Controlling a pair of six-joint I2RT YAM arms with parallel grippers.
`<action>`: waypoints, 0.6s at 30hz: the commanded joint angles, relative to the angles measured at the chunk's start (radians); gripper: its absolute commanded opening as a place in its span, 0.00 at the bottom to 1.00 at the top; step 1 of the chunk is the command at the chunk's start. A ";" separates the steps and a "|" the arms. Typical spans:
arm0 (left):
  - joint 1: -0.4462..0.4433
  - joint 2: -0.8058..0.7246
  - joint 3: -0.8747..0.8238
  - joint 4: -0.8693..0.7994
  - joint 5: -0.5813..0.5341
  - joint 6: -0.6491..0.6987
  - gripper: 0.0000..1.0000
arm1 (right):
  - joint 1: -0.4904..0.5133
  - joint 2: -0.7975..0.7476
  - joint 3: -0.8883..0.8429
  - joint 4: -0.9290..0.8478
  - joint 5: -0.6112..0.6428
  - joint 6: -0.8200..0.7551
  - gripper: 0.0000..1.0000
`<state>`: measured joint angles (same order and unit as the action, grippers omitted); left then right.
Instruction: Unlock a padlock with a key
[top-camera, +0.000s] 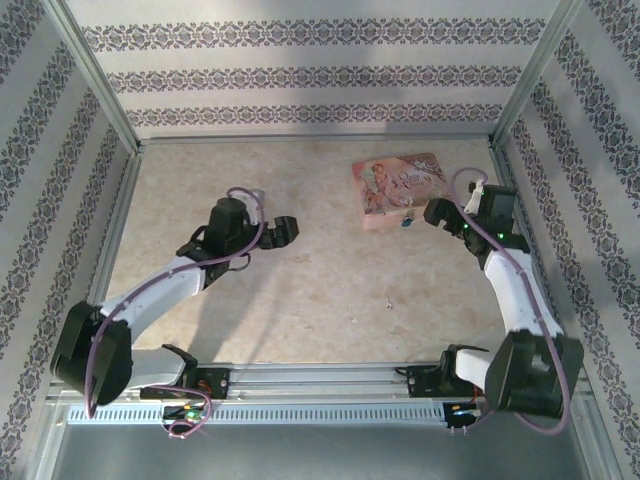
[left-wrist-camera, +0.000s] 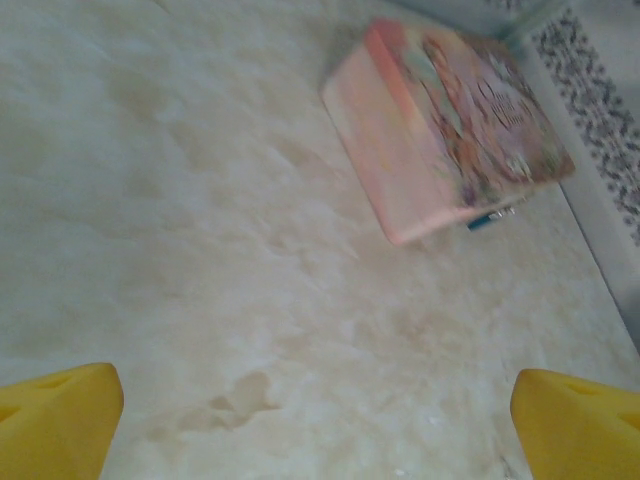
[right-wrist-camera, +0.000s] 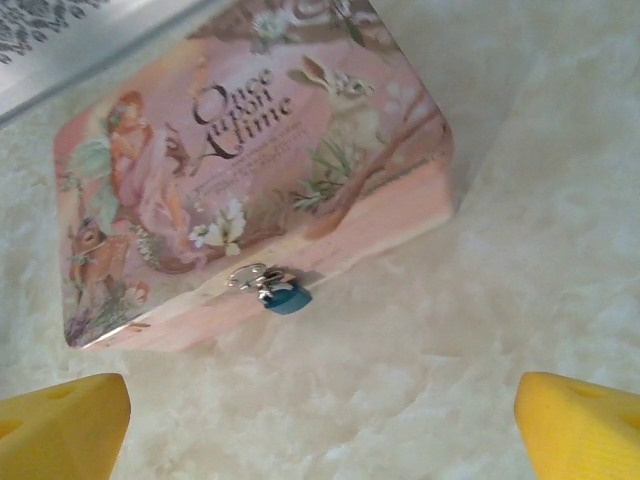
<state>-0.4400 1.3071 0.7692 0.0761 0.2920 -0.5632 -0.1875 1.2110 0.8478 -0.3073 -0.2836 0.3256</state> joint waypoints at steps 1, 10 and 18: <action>-0.054 0.080 0.052 0.108 0.061 -0.078 0.99 | -0.053 0.066 0.073 -0.005 -0.114 0.070 0.98; -0.171 0.428 0.275 0.192 0.101 -0.211 1.00 | -0.096 0.303 0.249 0.053 -0.166 0.067 0.98; -0.184 0.646 0.479 0.210 0.110 -0.258 1.00 | -0.079 0.498 0.376 0.074 -0.189 0.068 0.99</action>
<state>-0.6163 1.9202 1.1843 0.2371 0.3889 -0.7856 -0.2726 1.6672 1.1618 -0.2394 -0.4397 0.3908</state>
